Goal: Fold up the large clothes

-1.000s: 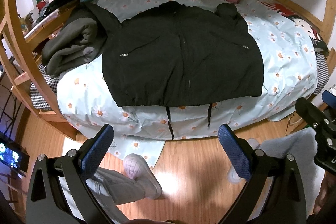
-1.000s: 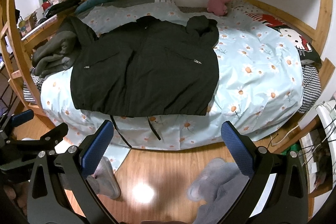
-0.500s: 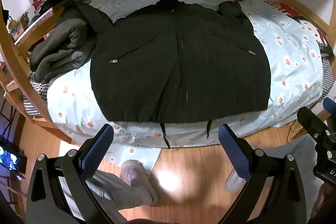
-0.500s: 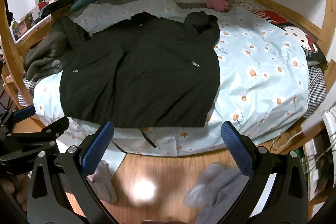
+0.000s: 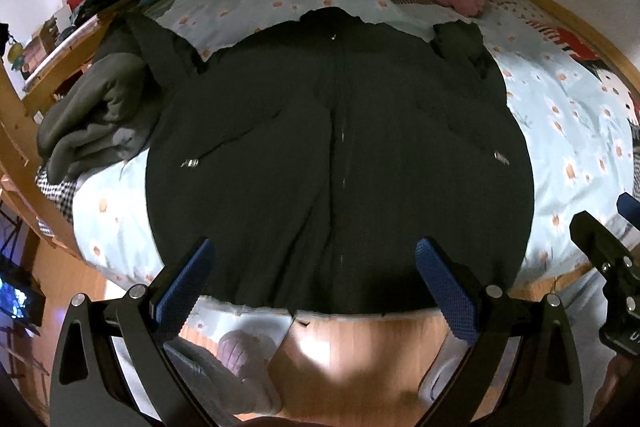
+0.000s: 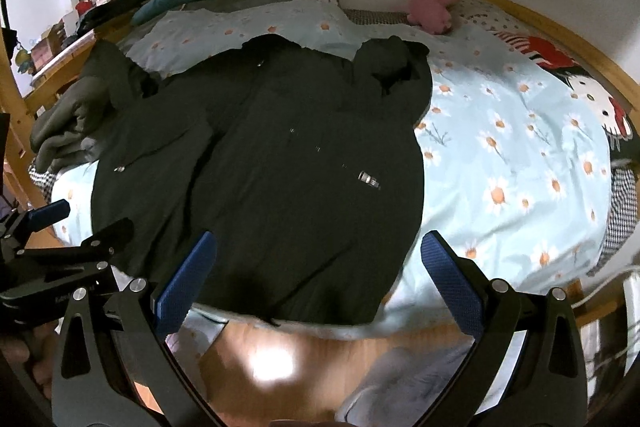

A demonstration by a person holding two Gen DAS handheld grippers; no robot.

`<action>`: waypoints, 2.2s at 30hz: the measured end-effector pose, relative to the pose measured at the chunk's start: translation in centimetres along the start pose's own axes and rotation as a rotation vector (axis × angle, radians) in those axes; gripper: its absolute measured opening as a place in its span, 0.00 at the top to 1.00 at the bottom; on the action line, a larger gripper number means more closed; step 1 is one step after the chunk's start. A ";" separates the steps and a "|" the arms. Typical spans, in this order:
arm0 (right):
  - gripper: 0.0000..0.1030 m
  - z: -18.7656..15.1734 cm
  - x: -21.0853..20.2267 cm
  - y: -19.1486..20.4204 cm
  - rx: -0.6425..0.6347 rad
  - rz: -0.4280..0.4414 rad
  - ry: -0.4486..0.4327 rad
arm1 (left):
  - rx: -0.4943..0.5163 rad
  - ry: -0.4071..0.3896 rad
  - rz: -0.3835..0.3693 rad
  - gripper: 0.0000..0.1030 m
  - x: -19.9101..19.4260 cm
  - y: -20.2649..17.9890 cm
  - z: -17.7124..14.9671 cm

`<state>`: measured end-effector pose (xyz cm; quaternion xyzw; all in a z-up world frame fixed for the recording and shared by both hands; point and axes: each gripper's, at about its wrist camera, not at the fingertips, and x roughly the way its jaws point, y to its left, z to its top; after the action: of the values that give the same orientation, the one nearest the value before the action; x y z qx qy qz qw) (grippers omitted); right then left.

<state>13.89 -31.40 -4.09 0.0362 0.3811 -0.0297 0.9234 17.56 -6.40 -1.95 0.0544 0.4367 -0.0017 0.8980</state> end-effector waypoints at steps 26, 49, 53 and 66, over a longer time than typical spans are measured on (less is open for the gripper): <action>0.03 16.5 16.4 -16.4 0.029 -0.029 0.014 | 0.024 -0.021 -0.068 0.05 16.4 -16.7 21.0; 0.02 32.3 49.0 -28.7 0.337 0.141 0.234 | -0.015 -0.001 -0.225 0.04 32.3 -26.0 23.7; 0.16 31.9 48.6 -28.6 0.359 0.184 0.214 | -0.014 -0.009 -0.227 0.04 32.5 -26.0 23.7; 0.93 27.0 35.3 -33.6 0.583 0.414 -0.080 | -0.085 -0.068 -0.231 0.04 26.0 -23.9 23.5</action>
<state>55.05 -68.21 -11.43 0.3733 0.3049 0.0489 0.8748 50.91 -31.33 -10.25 -0.0344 0.4089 -0.0885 0.9076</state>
